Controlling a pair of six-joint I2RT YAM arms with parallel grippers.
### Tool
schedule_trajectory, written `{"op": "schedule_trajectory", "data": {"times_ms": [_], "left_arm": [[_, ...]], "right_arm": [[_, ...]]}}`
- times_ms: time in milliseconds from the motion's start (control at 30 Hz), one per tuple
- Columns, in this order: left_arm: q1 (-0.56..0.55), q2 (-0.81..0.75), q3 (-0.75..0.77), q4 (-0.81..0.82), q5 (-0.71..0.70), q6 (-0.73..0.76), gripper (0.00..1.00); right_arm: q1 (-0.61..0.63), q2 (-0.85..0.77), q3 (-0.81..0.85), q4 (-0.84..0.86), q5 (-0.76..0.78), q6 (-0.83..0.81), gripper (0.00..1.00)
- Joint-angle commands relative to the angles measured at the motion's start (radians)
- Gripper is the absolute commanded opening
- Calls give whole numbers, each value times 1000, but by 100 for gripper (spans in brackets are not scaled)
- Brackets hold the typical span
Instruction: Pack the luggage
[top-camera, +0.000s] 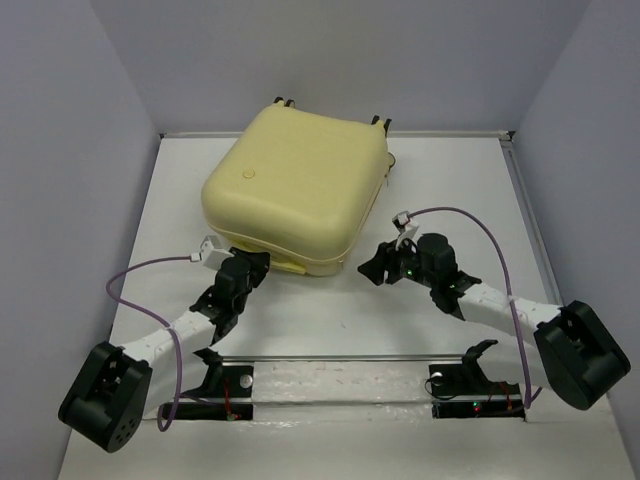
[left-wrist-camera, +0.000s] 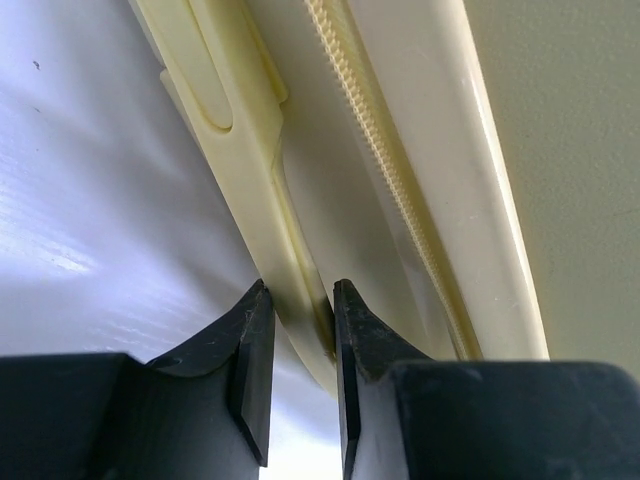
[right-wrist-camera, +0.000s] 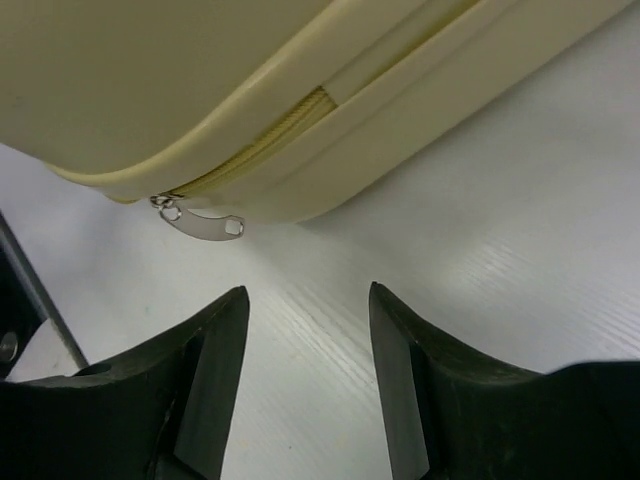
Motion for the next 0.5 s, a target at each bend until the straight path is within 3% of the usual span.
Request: {"op": "schedule_trajectory", "data": {"times_ms": [0, 467], "left_arm": [[-12, -47, 15, 119, 27, 158, 6], [-13, -57, 3, 124, 73, 162, 6]], "right_arm": [[33, 54, 33, 292, -192, -14, 59], [132, 212, 94, 354, -22, -56, 60]]}}
